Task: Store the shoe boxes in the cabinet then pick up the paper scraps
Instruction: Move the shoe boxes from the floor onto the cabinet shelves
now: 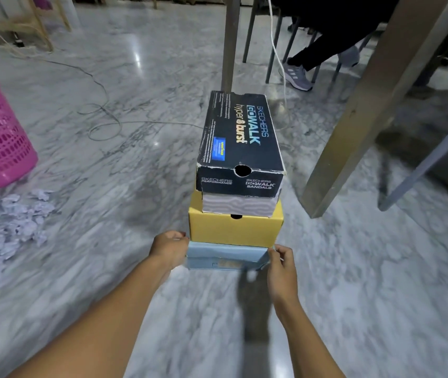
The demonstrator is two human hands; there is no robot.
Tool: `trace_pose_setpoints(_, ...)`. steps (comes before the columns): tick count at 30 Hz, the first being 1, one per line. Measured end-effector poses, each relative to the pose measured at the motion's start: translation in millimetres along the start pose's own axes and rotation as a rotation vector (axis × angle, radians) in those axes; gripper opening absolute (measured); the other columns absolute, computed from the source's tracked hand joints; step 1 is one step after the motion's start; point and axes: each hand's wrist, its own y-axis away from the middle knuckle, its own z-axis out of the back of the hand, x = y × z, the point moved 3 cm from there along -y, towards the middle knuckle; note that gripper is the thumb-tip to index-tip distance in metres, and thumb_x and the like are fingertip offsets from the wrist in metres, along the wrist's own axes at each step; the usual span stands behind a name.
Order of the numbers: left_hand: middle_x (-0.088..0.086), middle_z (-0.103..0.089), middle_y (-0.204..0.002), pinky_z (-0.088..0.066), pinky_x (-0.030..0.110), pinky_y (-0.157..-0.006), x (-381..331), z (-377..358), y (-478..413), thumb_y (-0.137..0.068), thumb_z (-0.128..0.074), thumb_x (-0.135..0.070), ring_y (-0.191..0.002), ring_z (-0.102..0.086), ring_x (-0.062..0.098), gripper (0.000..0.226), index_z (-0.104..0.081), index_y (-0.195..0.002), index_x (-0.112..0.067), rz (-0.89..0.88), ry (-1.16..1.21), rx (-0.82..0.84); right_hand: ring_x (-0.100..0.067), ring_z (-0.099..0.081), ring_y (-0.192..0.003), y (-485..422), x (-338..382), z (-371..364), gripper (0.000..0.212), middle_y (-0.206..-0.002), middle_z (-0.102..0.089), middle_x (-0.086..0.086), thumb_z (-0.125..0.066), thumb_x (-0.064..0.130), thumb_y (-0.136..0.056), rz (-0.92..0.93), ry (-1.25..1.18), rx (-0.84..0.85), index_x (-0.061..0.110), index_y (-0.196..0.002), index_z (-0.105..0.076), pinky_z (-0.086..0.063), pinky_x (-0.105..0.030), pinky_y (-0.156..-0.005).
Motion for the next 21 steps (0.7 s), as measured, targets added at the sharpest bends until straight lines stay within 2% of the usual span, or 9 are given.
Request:
trace_pose_setpoints(3, 0.009, -0.059, -0.082, -0.05, 0.026, -0.053, 19, 19, 33, -0.092, -0.058, -0.008, -0.06, -0.053, 0.019, 0.007, -0.062, -0.087, -0.01, 0.037, 0.001, 0.023, -0.014, -0.055, -0.082, 41, -10, 9, 0.009, -0.099, -0.061, 0.004, -0.048, 0.024, -0.101, -0.015, -0.012, 0.032, 0.022, -0.098, -0.056, -0.042, -0.03, -0.069)
trace_pose_setpoints(5, 0.008, -0.057, -0.079, -0.048, 0.023, -0.044, 33, 34, 57, -0.091, -0.057, -0.004, -0.058, -0.052, 0.019, 0.008, -0.059, -0.087, -0.01, 0.069, 0.006, 0.053, -0.015, -0.055, -0.084, 67, -18, 15, 0.009, -0.098, -0.06, 0.004, -0.048, 0.02, -0.1, -0.031, -0.021, 0.048, 0.021, -0.095, -0.056, -0.042, -0.031, -0.073)
trace_pose_setpoints(8, 0.012, -0.06, -0.084, -0.053, 0.029, -0.055, 61, 59, 89, -0.091, -0.057, -0.002, -0.066, -0.057, 0.023, 0.007, -0.06, -0.094, -0.008, 0.14, -0.006, 0.099, -0.022, -0.06, -0.094, 106, -33, 21, 0.01, -0.099, -0.062, 0.003, -0.048, 0.018, -0.099, -0.059, -0.012, 0.08, 0.019, -0.094, -0.057, -0.048, -0.04, -0.088)
trace_pose_setpoints(11, 0.017, -0.063, -0.089, -0.051, 0.031, -0.056, 84, 84, 111, -0.09, -0.057, -0.001, -0.071, -0.058, 0.025, 0.007, -0.059, -0.093, -0.008, 0.225, -0.008, 0.155, -0.016, -0.059, -0.096, 141, -41, 25, 0.012, -0.098, -0.062, 0.005, -0.047, 0.015, -0.099, -0.075, -0.005, 0.091, 0.017, -0.092, -0.057, -0.048, -0.041, -0.095)
trace_pose_setpoints(17, 0.015, -0.062, -0.088, -0.053, 0.032, -0.06, 107, 108, 156, -0.089, -0.058, 0.0, -0.074, -0.06, 0.026, 0.01, -0.059, -0.087, -0.01, 0.267, 0.006, 0.122, -0.018, -0.059, -0.088, 184, -48, 31, 0.014, -0.09, -0.063, 0.003, -0.049, 0.01, -0.095, -0.1, 0.013, 0.081, 0.015, -0.086, -0.058, -0.05, -0.044, -0.088)
trace_pose_setpoints(19, 0.012, -0.064, -0.091, -0.053, 0.031, -0.061, 107, 114, 168, -0.089, -0.056, -0.001, -0.077, -0.063, 0.024, 0.012, -0.06, -0.087, -0.013, 0.274, -0.053, 0.127, -0.021, -0.059, -0.089, 191, -46, 34, 0.016, -0.089, -0.064, 0.003, -0.048, 0.012, -0.096, -0.088, 0.088, 0.056, 0.016, -0.085, -0.059, -0.048, -0.04, -0.08)
trace_pose_setpoints(21, 0.011, -0.068, -0.095, -0.057, 0.034, -0.068, 95, 120, 168, -0.087, -0.055, -0.002, -0.079, -0.063, 0.023, 0.015, -0.065, -0.085, -0.013, 0.217, -0.171, 0.124, -0.022, -0.059, -0.095, 192, -34, 37, 0.019, -0.097, -0.066, 0.003, -0.044, 0.016, -0.098, -0.072, 0.145, -0.009, 0.019, -0.089, -0.06, -0.045, -0.037, -0.079)
